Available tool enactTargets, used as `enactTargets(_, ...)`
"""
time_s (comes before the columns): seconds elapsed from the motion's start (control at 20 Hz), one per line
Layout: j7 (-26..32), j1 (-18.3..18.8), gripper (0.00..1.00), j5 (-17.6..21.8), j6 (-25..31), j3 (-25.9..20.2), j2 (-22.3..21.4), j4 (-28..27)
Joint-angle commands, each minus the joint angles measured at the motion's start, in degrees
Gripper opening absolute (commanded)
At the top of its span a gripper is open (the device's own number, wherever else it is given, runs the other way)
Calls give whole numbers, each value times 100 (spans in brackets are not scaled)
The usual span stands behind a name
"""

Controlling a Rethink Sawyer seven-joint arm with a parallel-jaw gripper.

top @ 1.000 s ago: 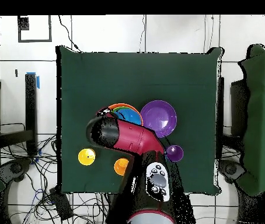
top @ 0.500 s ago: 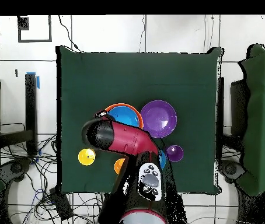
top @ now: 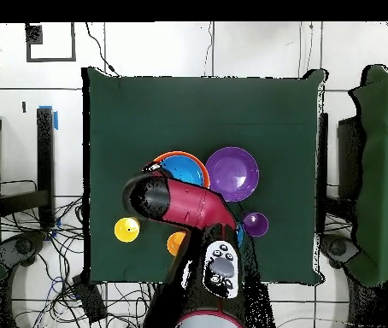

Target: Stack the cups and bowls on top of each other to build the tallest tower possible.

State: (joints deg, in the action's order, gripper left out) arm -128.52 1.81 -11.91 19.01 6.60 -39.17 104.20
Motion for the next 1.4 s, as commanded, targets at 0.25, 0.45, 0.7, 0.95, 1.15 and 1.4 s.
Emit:
enactTargets(0.25,128,327,100,351,1265,-191,630,-1228)
enactTargets(0.45,344,534,100,413,1629,-355,680,-1531)
enactTargets(0.7,582,849,100,483,1362,-649,775,-1440)
enactTargets(0.95,793,1145,100,574,1305,-891,700,-1293)
enactTargets(1.15,767,1262,100,558,1417,-1039,412,-1043)
enactTargets(1.4,723,1160,100,603,2823,-845,-438,-1205)
